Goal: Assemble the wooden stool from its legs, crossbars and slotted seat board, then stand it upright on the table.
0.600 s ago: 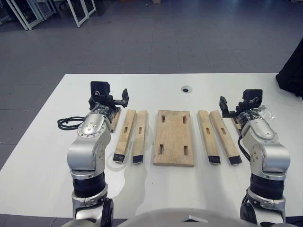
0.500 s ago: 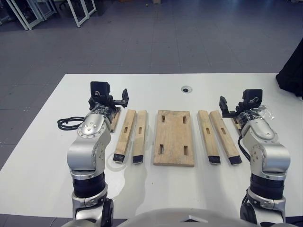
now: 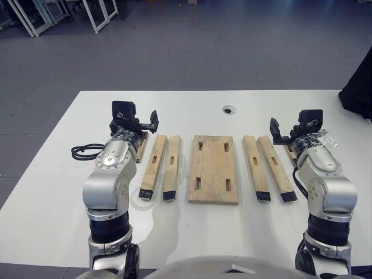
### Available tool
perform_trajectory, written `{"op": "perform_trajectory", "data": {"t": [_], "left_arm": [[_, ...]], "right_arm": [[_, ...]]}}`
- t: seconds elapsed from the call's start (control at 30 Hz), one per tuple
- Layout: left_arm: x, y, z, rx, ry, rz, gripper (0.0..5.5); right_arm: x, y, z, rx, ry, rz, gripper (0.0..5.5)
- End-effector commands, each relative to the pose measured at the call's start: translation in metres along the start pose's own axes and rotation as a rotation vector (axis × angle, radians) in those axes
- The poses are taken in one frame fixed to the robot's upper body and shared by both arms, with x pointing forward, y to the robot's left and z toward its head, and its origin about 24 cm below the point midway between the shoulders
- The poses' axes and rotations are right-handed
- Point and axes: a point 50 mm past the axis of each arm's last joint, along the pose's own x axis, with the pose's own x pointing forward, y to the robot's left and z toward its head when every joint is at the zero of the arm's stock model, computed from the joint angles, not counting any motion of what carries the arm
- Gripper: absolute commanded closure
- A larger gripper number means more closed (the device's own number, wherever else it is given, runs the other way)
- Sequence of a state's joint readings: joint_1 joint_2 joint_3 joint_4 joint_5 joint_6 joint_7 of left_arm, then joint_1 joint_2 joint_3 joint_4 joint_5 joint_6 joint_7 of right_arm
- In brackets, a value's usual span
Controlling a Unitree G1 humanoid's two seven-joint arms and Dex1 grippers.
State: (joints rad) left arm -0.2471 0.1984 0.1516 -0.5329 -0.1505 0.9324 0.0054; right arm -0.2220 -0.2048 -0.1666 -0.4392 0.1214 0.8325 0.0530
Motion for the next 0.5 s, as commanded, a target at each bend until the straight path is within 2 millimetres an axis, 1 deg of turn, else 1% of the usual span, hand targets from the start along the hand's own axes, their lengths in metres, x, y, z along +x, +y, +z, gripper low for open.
{"op": "perform_trajectory", "data": {"t": [0.03, 0.5], "left_arm": [[-0.0005, -0.0019, 0.0026, 0.007, -0.008, -0.012, 1.09], [-0.0019, -0.0014, 0.0009, 0.004, -0.001, -0.008, 1.09]], "right_arm": [[0.0007, -0.0002, 0.0009, -0.001, 0.003, 0.006, 0.64], [0.0001, 0.0004, 0.0002, -0.004, 0.009, 0.011, 0.64]]}}
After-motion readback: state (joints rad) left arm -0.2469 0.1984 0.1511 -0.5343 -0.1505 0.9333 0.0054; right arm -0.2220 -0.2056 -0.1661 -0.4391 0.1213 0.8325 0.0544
